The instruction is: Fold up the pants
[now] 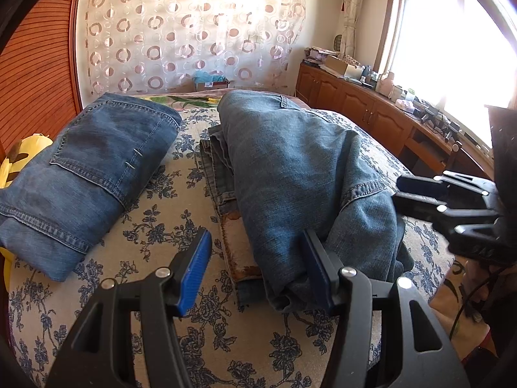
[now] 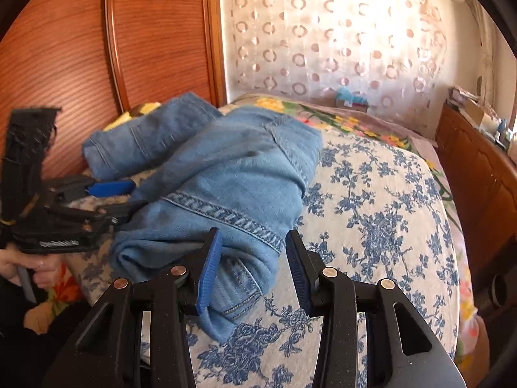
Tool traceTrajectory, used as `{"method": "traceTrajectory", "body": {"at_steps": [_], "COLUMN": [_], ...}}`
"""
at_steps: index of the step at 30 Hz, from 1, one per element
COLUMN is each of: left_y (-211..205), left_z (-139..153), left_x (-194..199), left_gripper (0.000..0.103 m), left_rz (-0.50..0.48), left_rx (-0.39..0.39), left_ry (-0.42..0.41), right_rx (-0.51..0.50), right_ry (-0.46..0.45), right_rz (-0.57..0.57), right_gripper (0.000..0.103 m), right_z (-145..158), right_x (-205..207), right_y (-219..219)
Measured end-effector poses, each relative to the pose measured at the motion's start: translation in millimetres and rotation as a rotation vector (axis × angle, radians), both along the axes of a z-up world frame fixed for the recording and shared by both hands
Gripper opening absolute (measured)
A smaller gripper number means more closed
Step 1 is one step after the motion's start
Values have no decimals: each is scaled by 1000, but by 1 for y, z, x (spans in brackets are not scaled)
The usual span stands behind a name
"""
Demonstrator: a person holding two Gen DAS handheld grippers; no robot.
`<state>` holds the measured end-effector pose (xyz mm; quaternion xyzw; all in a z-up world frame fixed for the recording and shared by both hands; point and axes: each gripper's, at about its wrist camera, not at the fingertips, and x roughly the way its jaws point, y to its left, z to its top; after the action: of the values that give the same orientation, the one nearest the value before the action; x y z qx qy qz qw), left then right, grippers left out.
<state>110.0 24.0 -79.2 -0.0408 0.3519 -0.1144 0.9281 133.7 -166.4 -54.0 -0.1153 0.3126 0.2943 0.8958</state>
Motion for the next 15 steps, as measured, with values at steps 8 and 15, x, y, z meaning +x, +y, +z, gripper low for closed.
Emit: {"method": "traceTrajectory", "body": {"at_steps": [8, 15], "left_y": [0, 0], "left_z": [-2, -3], "left_x": [1, 2], "left_gripper": [56, 56], "left_rz": [1, 11], "left_rx": [-5, 6], "left_ry": [0, 1], "right_rx": [-8, -18], "right_ry": [33, 30], "right_rz": [9, 4], "right_gripper": [41, 41], "right_z": [-12, -12], "right_x": [-4, 1], "right_y": [-5, 1]}}
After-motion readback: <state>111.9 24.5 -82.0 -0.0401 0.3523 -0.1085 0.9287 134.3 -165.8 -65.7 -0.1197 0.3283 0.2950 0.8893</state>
